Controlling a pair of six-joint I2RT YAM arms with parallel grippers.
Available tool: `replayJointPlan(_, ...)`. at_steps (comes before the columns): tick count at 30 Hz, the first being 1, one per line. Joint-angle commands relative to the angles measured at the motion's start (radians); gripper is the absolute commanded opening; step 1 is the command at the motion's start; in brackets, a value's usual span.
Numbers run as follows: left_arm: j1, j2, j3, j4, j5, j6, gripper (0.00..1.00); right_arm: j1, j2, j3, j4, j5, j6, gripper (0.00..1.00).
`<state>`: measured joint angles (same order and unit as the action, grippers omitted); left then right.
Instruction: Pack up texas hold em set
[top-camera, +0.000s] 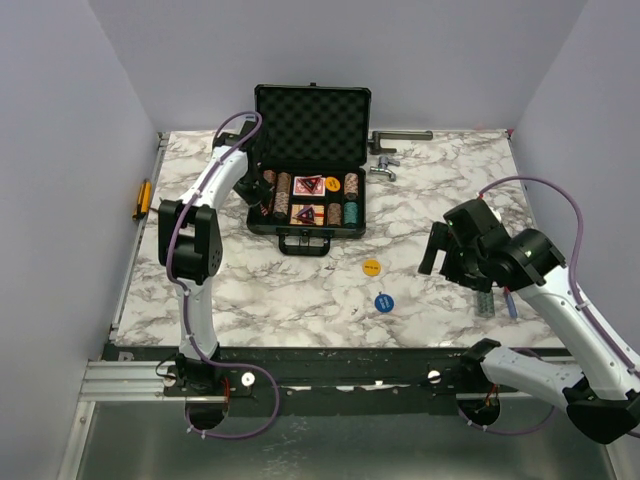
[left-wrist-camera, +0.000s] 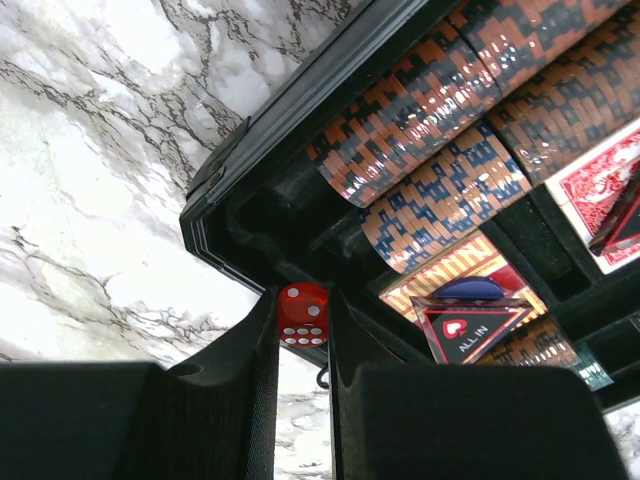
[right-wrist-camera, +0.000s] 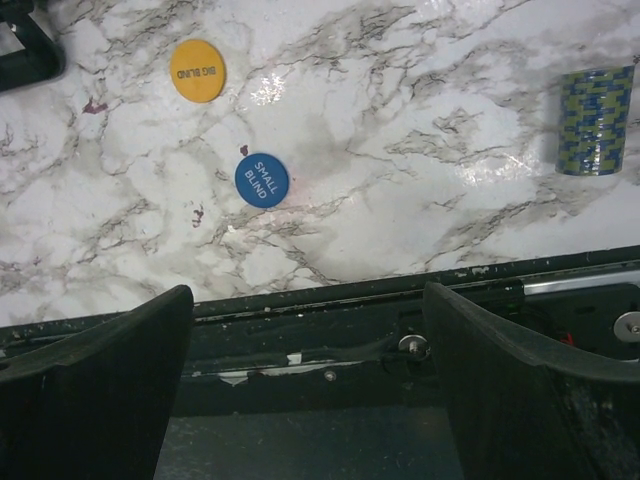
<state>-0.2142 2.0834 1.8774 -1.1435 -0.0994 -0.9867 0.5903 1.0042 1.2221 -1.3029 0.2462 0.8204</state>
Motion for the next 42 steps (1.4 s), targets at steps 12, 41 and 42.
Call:
replayJointPlan(12, 0.013, 0.001, -0.006, -0.020, -0.048, 0.012, 0.43, 0.007, -0.015, -0.013, 0.000, 0.032, -0.006, 0.99)
replayJointPlan(41, -0.131, -0.506, -0.431, 0.241, -0.035, 0.299, 0.85, 0.008, -0.058, -0.014, -0.014, 0.027, -0.044, 0.99)
replayJointPlan(42, -0.165, -0.523, -0.444, 0.255, -0.045, 0.324, 0.86, 0.008, -0.056, -0.013, -0.013, 0.027, -0.045, 0.99)
